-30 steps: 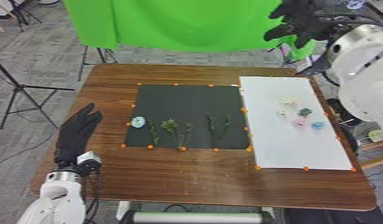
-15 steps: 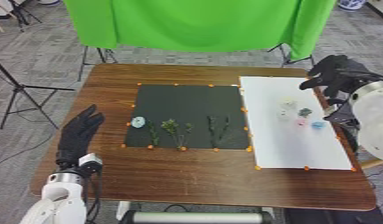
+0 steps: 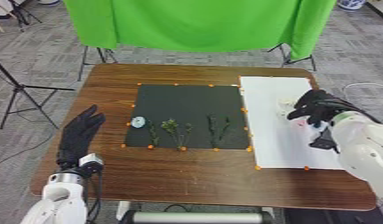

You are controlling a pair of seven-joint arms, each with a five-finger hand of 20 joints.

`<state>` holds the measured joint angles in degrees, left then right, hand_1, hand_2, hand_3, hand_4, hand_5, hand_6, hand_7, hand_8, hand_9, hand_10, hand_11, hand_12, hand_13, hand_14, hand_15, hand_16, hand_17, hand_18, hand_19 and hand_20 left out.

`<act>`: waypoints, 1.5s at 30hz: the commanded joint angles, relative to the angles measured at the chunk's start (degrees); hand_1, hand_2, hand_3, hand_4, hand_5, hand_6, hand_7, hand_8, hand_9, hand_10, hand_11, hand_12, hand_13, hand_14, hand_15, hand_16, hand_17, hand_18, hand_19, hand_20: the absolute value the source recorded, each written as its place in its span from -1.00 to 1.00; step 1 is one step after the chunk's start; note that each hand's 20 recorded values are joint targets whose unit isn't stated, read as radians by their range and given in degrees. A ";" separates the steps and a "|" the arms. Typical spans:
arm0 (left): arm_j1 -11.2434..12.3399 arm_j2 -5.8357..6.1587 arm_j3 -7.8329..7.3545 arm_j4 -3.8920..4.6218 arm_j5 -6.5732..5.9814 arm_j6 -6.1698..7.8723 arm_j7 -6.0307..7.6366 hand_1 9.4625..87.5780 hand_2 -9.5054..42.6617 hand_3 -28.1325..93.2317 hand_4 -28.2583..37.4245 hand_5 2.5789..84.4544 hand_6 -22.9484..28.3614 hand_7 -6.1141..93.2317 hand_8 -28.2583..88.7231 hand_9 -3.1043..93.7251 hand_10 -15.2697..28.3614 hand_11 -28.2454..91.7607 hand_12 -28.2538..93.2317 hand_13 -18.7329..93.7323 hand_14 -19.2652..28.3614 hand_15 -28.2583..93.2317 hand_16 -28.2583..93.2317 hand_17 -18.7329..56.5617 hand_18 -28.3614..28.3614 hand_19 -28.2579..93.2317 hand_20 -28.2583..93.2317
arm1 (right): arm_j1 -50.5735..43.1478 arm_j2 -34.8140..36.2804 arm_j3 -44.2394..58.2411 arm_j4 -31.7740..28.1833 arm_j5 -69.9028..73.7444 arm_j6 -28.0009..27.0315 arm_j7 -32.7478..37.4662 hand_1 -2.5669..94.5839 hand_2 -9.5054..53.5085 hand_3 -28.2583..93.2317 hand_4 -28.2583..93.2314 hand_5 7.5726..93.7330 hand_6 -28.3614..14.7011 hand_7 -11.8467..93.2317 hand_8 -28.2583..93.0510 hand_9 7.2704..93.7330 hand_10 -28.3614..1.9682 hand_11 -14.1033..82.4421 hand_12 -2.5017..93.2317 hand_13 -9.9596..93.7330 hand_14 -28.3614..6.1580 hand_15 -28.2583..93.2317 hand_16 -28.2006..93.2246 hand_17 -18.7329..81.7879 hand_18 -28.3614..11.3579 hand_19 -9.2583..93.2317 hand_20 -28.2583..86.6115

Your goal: Arrange flowers

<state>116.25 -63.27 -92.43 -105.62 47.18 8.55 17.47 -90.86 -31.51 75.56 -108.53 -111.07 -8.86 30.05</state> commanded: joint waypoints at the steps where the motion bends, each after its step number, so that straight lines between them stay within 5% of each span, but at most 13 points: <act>1: 0.73 -0.78 0.27 -0.14 0.32 -0.52 -0.37 -0.75 -0.99 0.67 -1.00 0.03 -0.03 -0.63 -0.63 -0.01 0.29 -0.26 -0.35 -0.03 0.41 -0.37 -0.54 -0.30 0.34 -0.50 -0.26 | -1.00 -0.71 0.46 3.19 -1.52 -1.64 2.04 -0.28 -1.00 0.63 -0.75 0.15 0.44 -0.47 -0.67 0.32 -0.03 -0.48 -0.57 0.94 0.49 0.34 -0.06 0.62 -0.18 1.00 0.26; 15: 0.93 -1.21 0.49 -0.23 0.32 -0.54 -0.30 -0.75 -0.99 0.67 -1.00 0.03 -0.03 -0.63 -0.64 -0.01 0.29 -0.26 -0.36 -0.03 0.42 -0.37 -0.54 -0.30 0.34 -0.50 -0.26 | -1.94 -2.26 -0.58 4.83 -0.85 -1.45 1.97 -0.25 -1.00 0.63 -0.76 0.16 0.45 -0.46 -0.67 0.34 -0.01 -0.45 -0.56 0.94 0.46 0.34 -0.06 0.60 -0.21 1.00 0.26; 22: 0.85 -1.24 0.50 -0.39 0.41 -0.40 -0.55 -0.75 -0.98 0.67 -1.00 0.03 -0.03 -0.63 -0.64 -0.01 0.29 -0.26 -0.36 -0.03 0.42 -0.37 -0.54 -0.30 0.34 -0.50 -0.26 | -2.15 -2.62 -3.67 5.14 -0.41 6.80 0.66 -0.10 -1.00 0.64 -0.79 0.28 0.49 -0.40 -0.69 0.47 0.01 -0.38 -0.56 0.96 0.51 0.37 -0.06 0.64 -0.20 1.00 0.30; 24: 0.85 -1.29 0.46 -0.45 0.36 -0.36 -0.59 -0.74 -0.98 0.66 -1.00 0.03 -0.03 -0.64 -0.64 -0.01 0.29 -0.26 -0.36 -0.03 0.42 -0.37 -0.54 -0.30 0.34 -0.50 -0.26 | -1.93 -2.44 -5.17 5.37 -1.36 10.72 0.72 0.00 -1.00 0.59 -0.82 0.33 0.48 -0.36 -0.53 0.53 0.03 -0.36 -0.56 0.98 0.53 0.38 -0.06 0.65 -0.18 1.00 0.33; 32: 1.61 -1.46 0.18 -0.60 0.15 -0.19 -0.88 -0.75 -0.97 0.67 -1.00 0.03 -0.03 -0.64 -0.64 -0.01 0.29 -0.26 -0.36 -0.03 0.42 -0.36 -0.54 -0.30 0.34 -0.50 -0.26 | 0.56 -1.09 -9.08 5.77 -5.30 21.49 -1.16 0.24 -1.00 0.51 -0.82 0.63 0.42 -0.25 -0.40 0.81 0.20 -0.59 -0.25 1.00 0.61 0.44 -0.07 0.71 -0.16 1.00 0.45; 37: 1.12 -0.99 0.15 -0.58 0.21 -0.35 -0.97 -0.75 -0.97 0.67 -1.00 0.03 -0.03 -0.64 -0.64 -0.01 0.29 -0.26 -0.35 -0.03 0.41 -0.37 -0.54 -0.30 0.34 -0.50 -0.26 | 2.18 0.76 -7.23 2.16 -5.59 22.75 -1.96 0.24 -1.00 0.53 -0.82 0.68 0.39 -0.27 -0.40 0.86 0.22 -0.59 -0.23 1.00 0.62 0.47 -0.08 0.72 -0.16 1.00 0.47; 45: 1.84 0.31 -1.17 -0.52 -0.13 0.30 -1.02 -0.75 -0.97 0.67 -1.00 0.03 -0.03 -0.63 -0.64 -0.01 0.29 -0.26 -0.36 -0.03 0.42 -0.37 -0.54 -0.30 0.34 -0.50 -0.26 | 23.78 2.40 -20.21 -1.39 -2.23 21.70 -5.02 0.24 -1.00 0.54 -0.82 0.69 0.40 -0.29 -0.40 0.86 0.17 -0.60 -0.23 1.00 0.63 0.47 -0.08 0.73 -0.16 1.00 0.48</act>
<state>116.88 -64.00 -92.38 -106.01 47.25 8.52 17.03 -87.55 -30.50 65.61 -107.57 -115.18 12.68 28.43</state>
